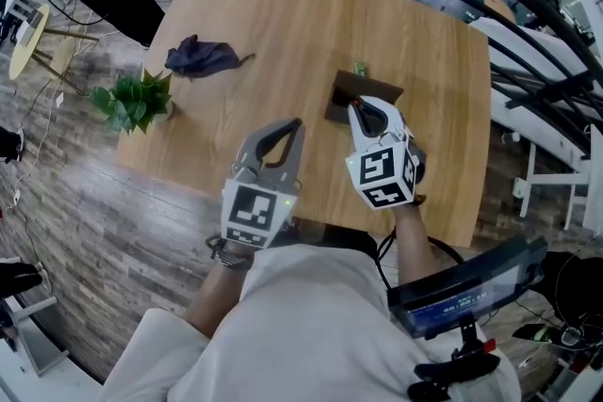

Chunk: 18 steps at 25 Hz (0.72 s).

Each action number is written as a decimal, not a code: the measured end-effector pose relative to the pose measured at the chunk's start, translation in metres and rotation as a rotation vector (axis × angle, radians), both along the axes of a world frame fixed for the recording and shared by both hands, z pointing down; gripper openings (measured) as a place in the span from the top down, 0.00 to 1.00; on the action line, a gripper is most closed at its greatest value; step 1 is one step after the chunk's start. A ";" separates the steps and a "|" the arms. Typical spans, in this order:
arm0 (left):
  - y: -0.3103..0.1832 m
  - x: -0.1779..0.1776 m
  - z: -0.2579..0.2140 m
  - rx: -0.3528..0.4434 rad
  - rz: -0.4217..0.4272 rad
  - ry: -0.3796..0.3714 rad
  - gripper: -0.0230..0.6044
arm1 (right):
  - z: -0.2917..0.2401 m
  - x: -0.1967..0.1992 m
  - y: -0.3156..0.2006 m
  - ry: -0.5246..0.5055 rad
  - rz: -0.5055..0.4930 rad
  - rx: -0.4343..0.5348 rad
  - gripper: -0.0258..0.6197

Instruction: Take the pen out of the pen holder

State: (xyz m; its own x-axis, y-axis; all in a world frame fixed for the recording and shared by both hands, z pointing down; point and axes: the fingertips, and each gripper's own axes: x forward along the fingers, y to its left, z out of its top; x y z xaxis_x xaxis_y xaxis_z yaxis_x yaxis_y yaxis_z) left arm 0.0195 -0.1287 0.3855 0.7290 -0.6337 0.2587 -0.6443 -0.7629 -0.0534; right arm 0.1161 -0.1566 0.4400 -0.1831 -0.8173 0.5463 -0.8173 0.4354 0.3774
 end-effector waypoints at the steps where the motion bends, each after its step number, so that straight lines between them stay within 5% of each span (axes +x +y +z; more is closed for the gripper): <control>1: 0.000 0.001 -0.001 0.003 0.002 0.001 0.97 | -0.001 0.001 0.002 -0.003 0.004 0.003 0.90; 18: 0.013 0.013 -0.026 0.064 0.053 0.029 0.97 | -0.044 0.011 0.038 -0.080 0.079 0.090 0.90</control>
